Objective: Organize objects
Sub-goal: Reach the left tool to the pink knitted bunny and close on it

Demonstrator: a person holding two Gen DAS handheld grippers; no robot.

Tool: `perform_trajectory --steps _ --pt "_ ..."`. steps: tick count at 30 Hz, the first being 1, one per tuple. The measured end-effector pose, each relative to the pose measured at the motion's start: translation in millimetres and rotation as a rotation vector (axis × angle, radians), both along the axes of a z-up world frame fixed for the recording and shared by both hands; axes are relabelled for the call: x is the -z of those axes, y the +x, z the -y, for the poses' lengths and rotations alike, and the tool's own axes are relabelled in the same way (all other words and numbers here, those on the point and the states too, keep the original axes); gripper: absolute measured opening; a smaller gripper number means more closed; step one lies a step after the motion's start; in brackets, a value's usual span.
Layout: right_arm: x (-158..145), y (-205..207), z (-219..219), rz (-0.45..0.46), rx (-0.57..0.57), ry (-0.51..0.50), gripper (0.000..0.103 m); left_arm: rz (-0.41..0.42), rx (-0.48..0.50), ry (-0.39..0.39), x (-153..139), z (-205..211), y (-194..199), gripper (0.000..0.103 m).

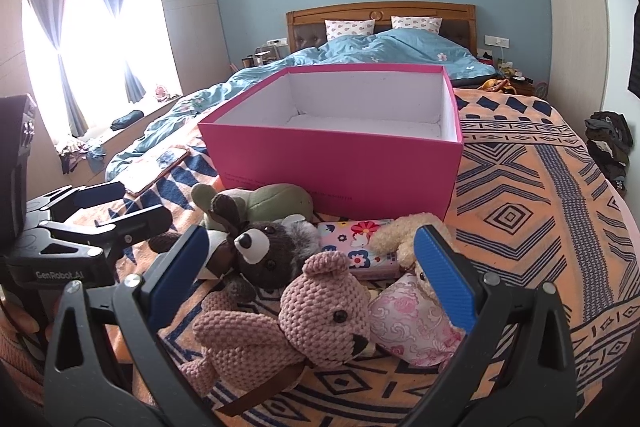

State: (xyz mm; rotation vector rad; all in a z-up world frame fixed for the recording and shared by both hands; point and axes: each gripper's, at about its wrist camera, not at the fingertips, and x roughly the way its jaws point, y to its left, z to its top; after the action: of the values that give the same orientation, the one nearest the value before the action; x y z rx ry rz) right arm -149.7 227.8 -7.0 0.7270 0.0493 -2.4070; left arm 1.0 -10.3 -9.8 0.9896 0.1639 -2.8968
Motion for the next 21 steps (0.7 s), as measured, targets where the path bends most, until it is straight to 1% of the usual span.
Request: perform_trajectory --steps 5,12,13,15,17,19,21 --pt "5 4 -8 0.007 -0.042 0.012 0.103 0.011 0.077 0.016 5 -6 5 0.103" --pt "18 2 -18 0.089 -0.106 -0.001 0.102 0.048 0.237 0.026 19 -25 11 0.103" --pt "20 1 -18 0.097 -0.11 0.001 0.1 0.056 0.259 0.033 22 -27 12 0.103" --pt "22 0 -19 0.112 -0.121 -0.01 0.093 0.064 0.289 0.044 25 -31 14 0.103" --pt "25 -3 -18 0.148 -0.155 -0.027 0.082 0.074 0.322 0.058 28 -34 15 0.103" --pt "28 -7 -17 0.169 -0.167 -0.028 0.079 0.091 0.354 0.072 32 -37 16 0.103" --pt "30 -11 -18 0.181 -0.164 -0.032 0.079 0.103 0.376 0.078 35 -41 17 0.103"
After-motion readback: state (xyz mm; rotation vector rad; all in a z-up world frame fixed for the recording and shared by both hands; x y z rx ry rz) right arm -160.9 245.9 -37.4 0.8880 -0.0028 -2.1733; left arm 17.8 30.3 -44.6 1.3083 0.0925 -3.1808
